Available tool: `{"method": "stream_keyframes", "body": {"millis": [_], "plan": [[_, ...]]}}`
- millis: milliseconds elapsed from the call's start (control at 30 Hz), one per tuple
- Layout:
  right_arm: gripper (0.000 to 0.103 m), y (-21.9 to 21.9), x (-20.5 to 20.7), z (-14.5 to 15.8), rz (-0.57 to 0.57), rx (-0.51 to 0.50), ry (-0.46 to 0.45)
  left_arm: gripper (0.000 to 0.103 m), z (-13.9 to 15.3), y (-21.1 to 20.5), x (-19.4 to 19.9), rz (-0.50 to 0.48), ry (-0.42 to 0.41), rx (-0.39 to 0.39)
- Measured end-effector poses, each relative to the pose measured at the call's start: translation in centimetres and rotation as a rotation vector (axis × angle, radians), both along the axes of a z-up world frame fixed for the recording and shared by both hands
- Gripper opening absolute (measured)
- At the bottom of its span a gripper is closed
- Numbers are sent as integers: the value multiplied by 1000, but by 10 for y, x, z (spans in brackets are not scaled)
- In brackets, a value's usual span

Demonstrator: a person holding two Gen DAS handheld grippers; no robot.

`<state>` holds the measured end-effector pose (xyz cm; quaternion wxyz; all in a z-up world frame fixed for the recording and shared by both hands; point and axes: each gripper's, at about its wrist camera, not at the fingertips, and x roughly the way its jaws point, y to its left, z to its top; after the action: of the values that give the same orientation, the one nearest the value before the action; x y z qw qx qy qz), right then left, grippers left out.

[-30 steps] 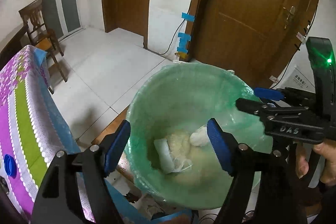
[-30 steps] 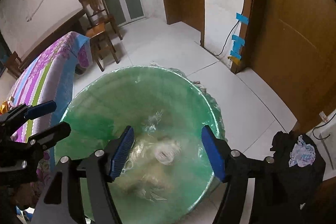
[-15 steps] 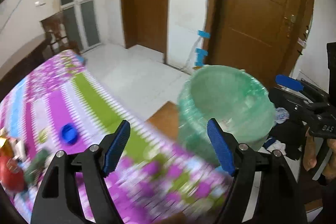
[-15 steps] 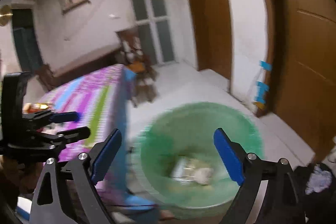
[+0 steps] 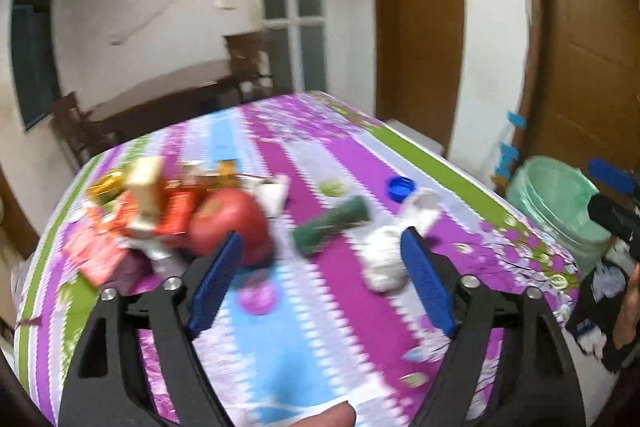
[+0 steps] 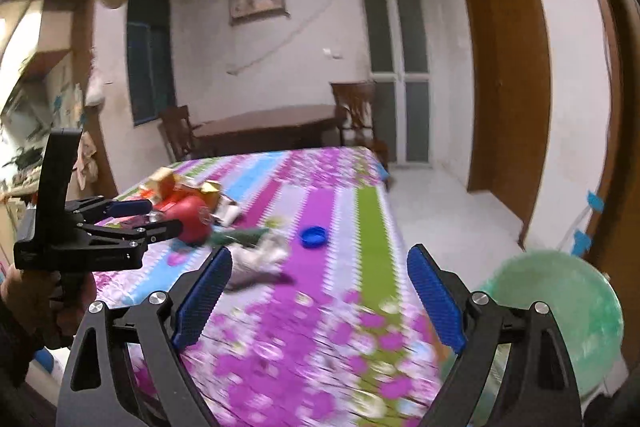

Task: Collect trash
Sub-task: 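Grasp the blue bottle cap with the left tool while the right tool grasps the white cloth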

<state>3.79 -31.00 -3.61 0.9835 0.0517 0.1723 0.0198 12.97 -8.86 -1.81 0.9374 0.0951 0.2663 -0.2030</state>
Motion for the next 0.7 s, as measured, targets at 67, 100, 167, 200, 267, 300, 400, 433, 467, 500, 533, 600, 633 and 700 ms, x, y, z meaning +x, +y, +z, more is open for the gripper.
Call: {"method": "stream_keyframes", "body": {"millis": [67,100,167,200,267,300,400,433,467,500,533,600,633,700], "plan": [[93,18,6,0,25,-5,-2,82,1,13,-2,11,-16,-2],[94,29,13,-2,50,-4,18,83,0,19,0,8,-12,-1],[94,34,22,-7,91,5,61,83,-1,26,7,14,0,8],[94,39,33,-13,124,35,109,83,-2,28,9,14,8,8],[94,45,56,-25,174,94,203,83,-5,40,22,16,40,-14],[91,46,66,-30,193,118,237,83,-6,43,29,16,54,-23],[83,46,103,-49,221,206,357,83,-6,47,39,24,57,-28],[82,46,116,-54,229,236,389,83,-6,47,44,22,61,-30],[82,46,124,-58,227,251,408,83,-6,48,48,24,61,-30],[82,49,136,-61,219,257,433,83,-6,47,53,25,62,-31],[82,51,149,-65,206,266,458,83,-7,45,58,26,66,-32],[82,57,166,-68,184,271,480,83,-8,44,68,33,74,-33],[82,55,171,-70,181,267,486,83,-9,43,72,31,78,-33],[80,58,187,-74,168,250,512,83,-11,38,80,25,87,-25]]}}
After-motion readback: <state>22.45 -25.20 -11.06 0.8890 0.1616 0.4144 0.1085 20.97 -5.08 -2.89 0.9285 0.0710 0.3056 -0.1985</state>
